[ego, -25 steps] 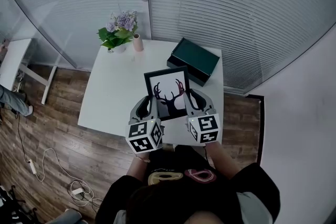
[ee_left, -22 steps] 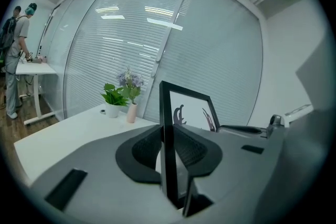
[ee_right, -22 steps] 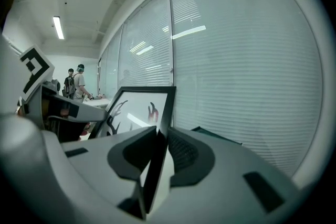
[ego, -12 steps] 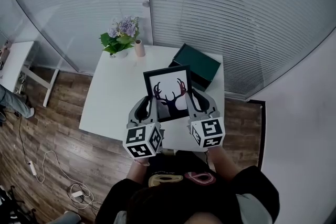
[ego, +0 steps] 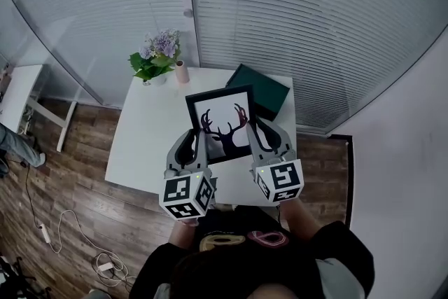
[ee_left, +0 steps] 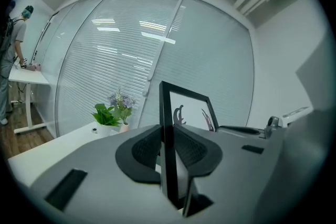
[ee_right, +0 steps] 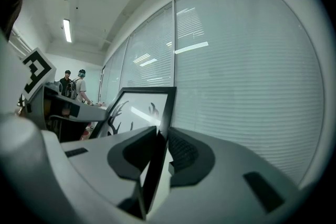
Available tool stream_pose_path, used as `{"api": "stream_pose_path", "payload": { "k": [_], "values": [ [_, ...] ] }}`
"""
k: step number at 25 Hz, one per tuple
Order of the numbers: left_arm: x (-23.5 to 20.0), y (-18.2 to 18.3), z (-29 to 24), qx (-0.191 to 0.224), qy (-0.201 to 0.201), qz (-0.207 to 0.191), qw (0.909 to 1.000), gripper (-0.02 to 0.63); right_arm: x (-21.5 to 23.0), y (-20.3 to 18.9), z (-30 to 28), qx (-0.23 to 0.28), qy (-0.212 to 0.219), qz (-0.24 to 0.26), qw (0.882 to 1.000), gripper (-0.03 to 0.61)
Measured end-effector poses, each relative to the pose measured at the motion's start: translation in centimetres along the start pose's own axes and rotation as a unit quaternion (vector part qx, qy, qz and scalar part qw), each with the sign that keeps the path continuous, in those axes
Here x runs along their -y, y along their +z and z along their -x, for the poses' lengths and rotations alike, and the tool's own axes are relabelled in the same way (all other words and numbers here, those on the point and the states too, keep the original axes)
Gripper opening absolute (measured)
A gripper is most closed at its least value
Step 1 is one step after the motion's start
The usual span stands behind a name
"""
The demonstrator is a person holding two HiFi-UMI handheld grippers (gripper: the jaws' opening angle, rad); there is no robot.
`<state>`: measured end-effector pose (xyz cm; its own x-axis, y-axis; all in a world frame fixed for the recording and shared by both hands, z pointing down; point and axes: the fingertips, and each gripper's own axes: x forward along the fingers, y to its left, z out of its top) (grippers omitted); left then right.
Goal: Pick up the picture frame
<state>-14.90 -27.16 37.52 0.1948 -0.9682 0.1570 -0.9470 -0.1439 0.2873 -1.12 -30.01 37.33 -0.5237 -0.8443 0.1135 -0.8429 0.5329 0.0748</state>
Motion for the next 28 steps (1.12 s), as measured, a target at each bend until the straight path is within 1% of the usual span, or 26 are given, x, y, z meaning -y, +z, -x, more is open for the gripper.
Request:
{"api": "stream_pose_path", "payload": {
  "k": [4,8,11,17,21,28],
  "values": [
    [0.7,1.0,0.2,0.012,-0.006,-0.010,0.9999,0.084,0.3,1.1,0.4,0.015,-0.003,0.003,1.000,0.077],
    [1.4,1.5,0.5,0.009,-0.022,-0.013,0.9996,0.086,0.6,1.6,1.0,0.024,-0.006,0.002,1.000,0.077],
    [2.4,2.2,1.3,0.021,-0.026,-0.027,0.9991,0.086,0.8,2.4,2.2,0.037,-0.008,0.002,0.999,0.077],
    [3.7,2.9,1.9,0.030,-0.045,-0.038,0.9978,0.086,1.2,3.7,3.5,0.050,-0.022,0.008,0.998,0.076],
    [4.1,3.6,1.9,0.038,-0.046,-0.046,0.9972,0.086,1.6,4.5,3.5,0.058,-0.027,0.009,0.998,0.074],
    [4.2,3.0,3.2,0.040,-0.043,-0.047,0.9972,0.086,0.8,4.2,4.6,0.066,-0.031,0.010,0.997,0.074]
  ]
}}
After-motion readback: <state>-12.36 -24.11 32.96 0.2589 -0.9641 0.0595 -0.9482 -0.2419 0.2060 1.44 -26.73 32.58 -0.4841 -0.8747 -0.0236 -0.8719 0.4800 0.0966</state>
